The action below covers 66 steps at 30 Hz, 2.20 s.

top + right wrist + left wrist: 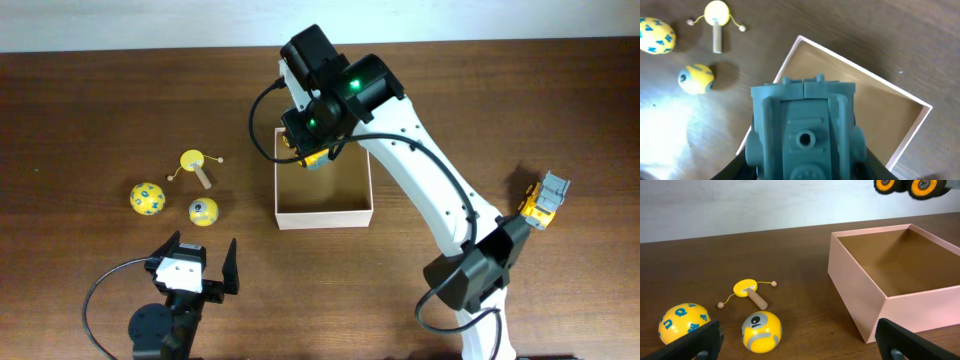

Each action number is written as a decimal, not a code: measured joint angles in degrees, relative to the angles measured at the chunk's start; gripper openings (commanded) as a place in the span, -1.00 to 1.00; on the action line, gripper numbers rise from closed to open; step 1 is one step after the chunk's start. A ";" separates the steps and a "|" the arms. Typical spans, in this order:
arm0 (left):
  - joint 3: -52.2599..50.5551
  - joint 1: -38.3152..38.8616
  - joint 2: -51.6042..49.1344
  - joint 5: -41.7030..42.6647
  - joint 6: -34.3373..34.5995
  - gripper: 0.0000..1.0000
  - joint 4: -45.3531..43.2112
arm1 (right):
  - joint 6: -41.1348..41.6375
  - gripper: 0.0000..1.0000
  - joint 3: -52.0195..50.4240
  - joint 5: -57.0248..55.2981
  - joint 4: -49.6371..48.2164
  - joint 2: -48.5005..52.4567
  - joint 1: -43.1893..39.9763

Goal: Pack container
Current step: 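Lift the truck and carry it left over the pink box, then lower the truck into the box and open the right gripper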

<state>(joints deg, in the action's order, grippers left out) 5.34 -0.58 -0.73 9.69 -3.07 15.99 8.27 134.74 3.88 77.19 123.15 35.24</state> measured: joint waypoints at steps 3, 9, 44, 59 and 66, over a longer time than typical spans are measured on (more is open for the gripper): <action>0.00 0.00 0.00 -0.02 0.02 0.98 0.00 | 1.73 -0.22 0.00 -0.63 0.00 1.36 0.00; 0.00 0.00 0.00 0.00 0.02 0.98 0.00 | 4.26 -0.22 0.00 -1.60 -0.07 5.79 0.00; 0.00 0.00 0.00 0.00 0.02 0.98 0.00 | 21.77 -0.21 0.00 -5.03 -8.81 16.57 3.98; 0.00 0.00 0.00 0.00 0.02 0.98 0.00 | 23.12 0.15 0.00 -6.29 -9.01 18.40 4.55; 0.00 0.00 0.00 0.00 0.02 0.98 0.00 | 22.73 0.30 0.00 -6.47 -10.29 18.40 4.55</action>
<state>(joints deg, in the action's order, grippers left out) 5.34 -0.58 -0.73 9.69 -3.05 15.99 31.00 134.74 -2.59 66.89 141.56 39.79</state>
